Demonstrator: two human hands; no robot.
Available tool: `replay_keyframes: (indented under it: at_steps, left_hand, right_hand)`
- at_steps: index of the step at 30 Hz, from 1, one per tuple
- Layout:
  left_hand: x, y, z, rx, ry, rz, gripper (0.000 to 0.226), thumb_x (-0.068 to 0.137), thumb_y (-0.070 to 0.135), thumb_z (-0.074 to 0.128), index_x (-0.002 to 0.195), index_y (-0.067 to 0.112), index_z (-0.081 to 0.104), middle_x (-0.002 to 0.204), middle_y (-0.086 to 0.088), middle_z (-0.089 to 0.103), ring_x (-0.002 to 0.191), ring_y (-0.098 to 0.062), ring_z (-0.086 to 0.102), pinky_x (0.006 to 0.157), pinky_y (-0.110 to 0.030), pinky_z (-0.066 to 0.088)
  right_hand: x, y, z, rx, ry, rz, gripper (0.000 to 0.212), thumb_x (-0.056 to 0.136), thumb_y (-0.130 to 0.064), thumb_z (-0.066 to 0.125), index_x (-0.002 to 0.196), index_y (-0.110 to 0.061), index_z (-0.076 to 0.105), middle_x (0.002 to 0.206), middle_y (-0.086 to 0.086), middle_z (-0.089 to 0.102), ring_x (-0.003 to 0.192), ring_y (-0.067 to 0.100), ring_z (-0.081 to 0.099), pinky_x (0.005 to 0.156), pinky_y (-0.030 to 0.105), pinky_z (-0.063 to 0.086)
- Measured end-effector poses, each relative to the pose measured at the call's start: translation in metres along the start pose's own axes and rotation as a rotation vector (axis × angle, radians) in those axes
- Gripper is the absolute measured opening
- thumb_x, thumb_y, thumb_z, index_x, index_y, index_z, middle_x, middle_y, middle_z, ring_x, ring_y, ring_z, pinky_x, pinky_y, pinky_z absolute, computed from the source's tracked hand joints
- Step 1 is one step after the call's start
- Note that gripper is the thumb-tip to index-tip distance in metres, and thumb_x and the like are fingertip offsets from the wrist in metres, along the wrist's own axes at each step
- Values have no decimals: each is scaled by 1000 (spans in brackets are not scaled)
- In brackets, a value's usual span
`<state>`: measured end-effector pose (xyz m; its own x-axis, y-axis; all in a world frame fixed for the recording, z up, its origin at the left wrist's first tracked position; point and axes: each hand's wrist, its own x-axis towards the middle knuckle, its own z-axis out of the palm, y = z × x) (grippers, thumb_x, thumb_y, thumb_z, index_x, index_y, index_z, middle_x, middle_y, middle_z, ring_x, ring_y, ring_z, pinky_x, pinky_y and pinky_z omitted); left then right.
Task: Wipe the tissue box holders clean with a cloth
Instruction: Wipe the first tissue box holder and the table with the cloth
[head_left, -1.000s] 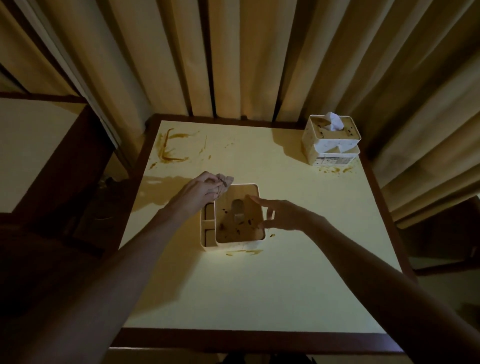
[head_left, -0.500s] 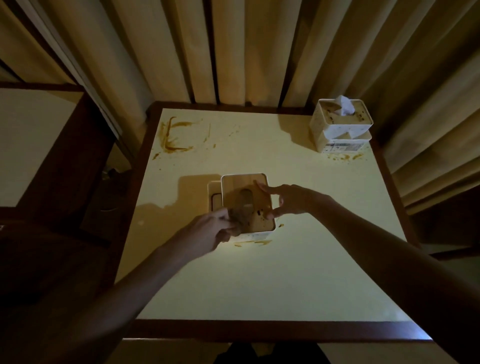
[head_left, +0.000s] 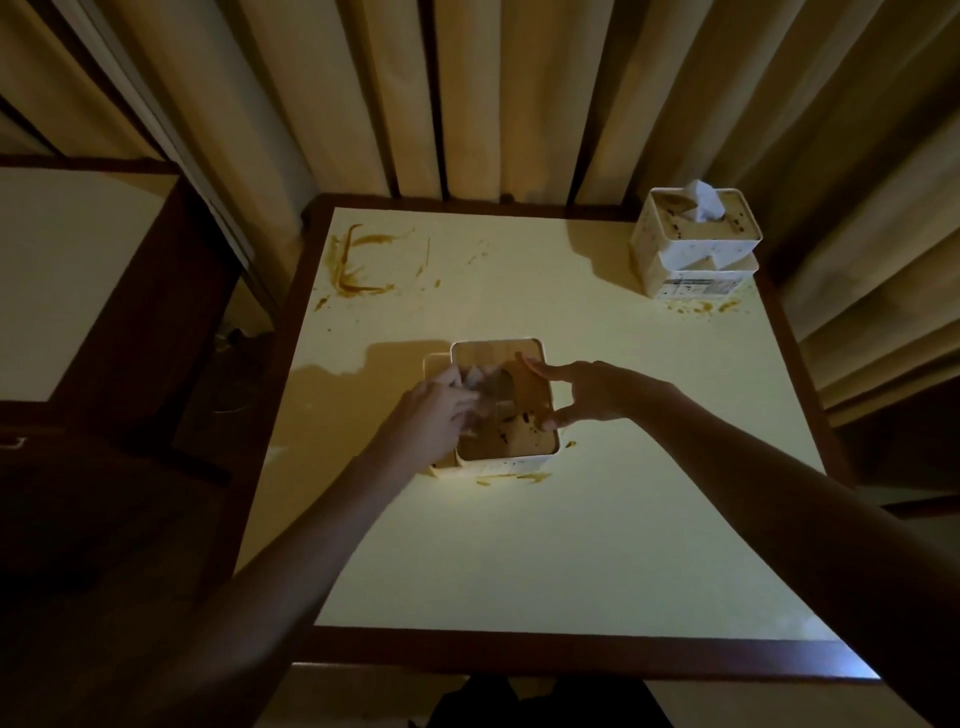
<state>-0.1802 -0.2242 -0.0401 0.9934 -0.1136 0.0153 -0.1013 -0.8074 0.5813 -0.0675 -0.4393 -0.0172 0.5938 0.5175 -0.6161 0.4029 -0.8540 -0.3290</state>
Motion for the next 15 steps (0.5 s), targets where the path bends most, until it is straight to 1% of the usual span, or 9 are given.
replay_keyframes:
  at_steps: [2,4,5,7,9,10,12,14,15]
  left_hand:
    - [-24,3,10,-48,-54,-33,17,85,8,64,95,19,72,88,6,50,81,-17,60,72,-36,52]
    - [-41,5,20,-139,-44,-102,14,86,14,65,97,22,70,92,6,54,84,-16,62,75,-39,54]
    - [-46,8,25,-141,-8,-136,14,88,18,64,99,24,69,94,7,54,86,-15,61,76,-37,54]
    - [-52,17,31,-144,104,-175,11,91,27,61,98,29,69,94,12,50,82,-10,59,73,-33,53]
    - [-55,25,38,-249,205,-213,9,93,33,58,93,30,66,99,13,49,82,-10,61,72,-37,56]
    - [-56,30,42,-279,248,-248,10,93,32,59,96,28,67,105,11,49,85,-10,62,73,-36,58]
    - [-61,35,54,-238,377,-336,19,88,25,66,107,22,69,119,4,46,93,-9,61,78,-25,57]
    - [-65,44,59,-247,492,-428,30,82,20,72,112,23,68,123,-2,46,101,-7,54,79,-15,49]
    - [-65,48,61,-276,525,-439,32,82,18,73,113,22,68,120,-2,49,101,-8,53,80,-16,49]
  right_hand:
    - [2,1,0,-24,0,8,99,80,-50,68,149,-40,-2,141,14,43,125,30,45,97,36,36]
    - [3,-1,-2,-63,-13,4,99,79,-51,68,150,-39,0,145,12,40,128,30,42,102,38,34]
    - [3,-2,-5,-72,-18,6,96,79,-49,69,151,-36,6,145,11,40,129,29,41,104,38,32]
    - [7,-4,-12,-28,69,-13,74,83,-39,69,147,-27,32,138,11,48,128,29,43,103,36,33]
    - [18,-3,-16,49,295,-85,40,88,-31,65,127,-20,60,127,13,56,122,30,47,99,38,35]
    - [23,-4,-16,62,397,-109,30,90,-30,61,119,-22,65,124,13,55,121,29,44,98,40,36]
    - [30,-11,-16,102,460,-152,26,94,-23,54,118,-23,65,132,11,50,125,27,39,101,39,36]
    - [30,-19,-14,136,393,-202,33,96,-11,48,126,-20,61,136,8,50,126,24,44,100,27,37]
    - [30,-19,-13,130,356,-222,38,96,-6,45,129,-20,59,134,7,52,123,22,48,96,23,37]
